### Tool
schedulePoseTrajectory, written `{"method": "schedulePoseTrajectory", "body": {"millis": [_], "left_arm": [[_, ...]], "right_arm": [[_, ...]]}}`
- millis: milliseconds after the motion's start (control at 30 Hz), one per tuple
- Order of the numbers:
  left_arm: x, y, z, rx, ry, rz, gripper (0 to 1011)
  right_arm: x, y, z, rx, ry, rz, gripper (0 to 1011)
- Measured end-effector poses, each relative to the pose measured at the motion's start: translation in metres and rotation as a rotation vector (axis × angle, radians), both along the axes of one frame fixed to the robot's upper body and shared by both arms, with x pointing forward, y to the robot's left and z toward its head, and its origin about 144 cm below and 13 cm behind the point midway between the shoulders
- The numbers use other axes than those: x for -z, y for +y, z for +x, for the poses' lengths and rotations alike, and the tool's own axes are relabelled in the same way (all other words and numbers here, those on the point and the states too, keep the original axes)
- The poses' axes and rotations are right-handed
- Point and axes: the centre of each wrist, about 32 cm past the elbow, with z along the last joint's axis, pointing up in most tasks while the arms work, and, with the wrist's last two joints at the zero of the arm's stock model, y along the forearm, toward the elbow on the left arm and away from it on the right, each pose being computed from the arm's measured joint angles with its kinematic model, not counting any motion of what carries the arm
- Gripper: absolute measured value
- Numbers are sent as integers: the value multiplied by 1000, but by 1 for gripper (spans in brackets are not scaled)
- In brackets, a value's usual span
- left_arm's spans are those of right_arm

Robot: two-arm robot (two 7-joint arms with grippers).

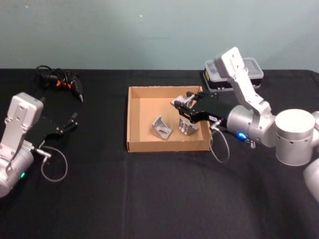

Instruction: Use one hand to pick up the angle iron from the table and place it into the box.

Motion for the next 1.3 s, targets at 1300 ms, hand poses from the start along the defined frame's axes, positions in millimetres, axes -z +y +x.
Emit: {"method": "schedulePoseTrajectory", "body": {"millis": [1300], "left_arm": [[0,0,0,0,0,0,1000]], "right_arm": [[10,42,81,-50,130,-142,452]]}}
